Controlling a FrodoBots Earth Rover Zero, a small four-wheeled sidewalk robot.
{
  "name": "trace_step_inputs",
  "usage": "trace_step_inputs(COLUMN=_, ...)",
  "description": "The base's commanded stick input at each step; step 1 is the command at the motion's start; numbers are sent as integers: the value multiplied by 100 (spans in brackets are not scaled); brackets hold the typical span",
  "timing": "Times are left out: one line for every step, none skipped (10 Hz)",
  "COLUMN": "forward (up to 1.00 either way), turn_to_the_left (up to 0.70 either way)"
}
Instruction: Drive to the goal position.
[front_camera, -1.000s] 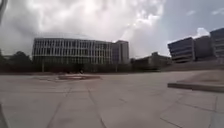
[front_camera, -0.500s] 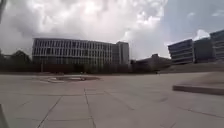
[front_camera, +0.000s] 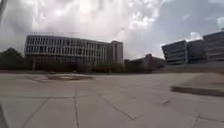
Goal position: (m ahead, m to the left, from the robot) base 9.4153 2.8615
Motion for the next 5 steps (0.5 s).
trace_step_inputs(forward=70, turn_to_the_left=0)
trace_step_inputs(forward=70, turn_to_the_left=0)
trace_step_inputs(forward=70, turn_to_the_left=0)
trace_step_inputs(forward=70, turn_to_the_left=0)
trace_step_inputs(forward=70, turn_to_the_left=0)
